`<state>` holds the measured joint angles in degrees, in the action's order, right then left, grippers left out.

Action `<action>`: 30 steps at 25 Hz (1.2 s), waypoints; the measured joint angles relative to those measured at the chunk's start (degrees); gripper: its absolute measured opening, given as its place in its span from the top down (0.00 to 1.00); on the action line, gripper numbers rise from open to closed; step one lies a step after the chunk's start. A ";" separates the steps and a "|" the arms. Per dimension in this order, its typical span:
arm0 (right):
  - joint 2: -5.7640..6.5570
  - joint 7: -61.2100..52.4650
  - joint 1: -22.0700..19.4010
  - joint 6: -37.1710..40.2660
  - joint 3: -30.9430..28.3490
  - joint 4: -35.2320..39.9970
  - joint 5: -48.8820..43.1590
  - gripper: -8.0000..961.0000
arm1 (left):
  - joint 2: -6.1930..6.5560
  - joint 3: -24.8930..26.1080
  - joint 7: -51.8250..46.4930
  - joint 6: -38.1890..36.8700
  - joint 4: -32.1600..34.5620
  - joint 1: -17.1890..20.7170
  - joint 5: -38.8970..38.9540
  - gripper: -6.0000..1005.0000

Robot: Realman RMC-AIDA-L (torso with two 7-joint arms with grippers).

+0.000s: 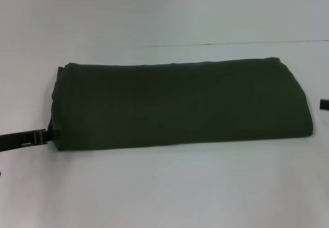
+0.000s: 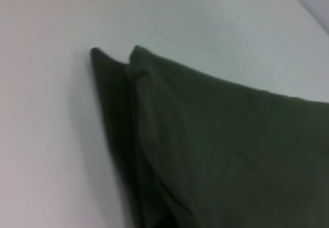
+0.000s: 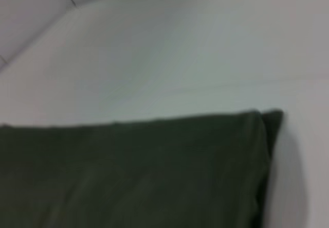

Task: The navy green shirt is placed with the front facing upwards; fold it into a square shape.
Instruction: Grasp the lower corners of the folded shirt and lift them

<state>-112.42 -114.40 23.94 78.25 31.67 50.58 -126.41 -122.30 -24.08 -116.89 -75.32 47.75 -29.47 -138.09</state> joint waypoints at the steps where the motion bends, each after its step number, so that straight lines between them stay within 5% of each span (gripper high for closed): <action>1: 0.00 -0.11 0.21 0.16 0.05 -0.01 -1.16 0.19 | -0.03 -0.01 0.00 -0.29 0.02 -0.10 0.34 0.98; 10: -2.63 4.31 0.26 -5.82 -0.40 -3.82 -3.70 0.19 | -0.04 -0.08 0.19 -1.27 -0.02 -0.64 2.01 0.97; 30: -1.86 4.47 3.06 -8.91 -0.38 -11.52 -3.70 0.19 | -0.10 -0.74 0.53 -0.88 -0.38 -1.38 1.97 0.96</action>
<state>-114.28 -109.93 27.00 69.34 31.29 39.07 -130.11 -122.40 -24.82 -116.37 -76.20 47.37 -30.85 -136.12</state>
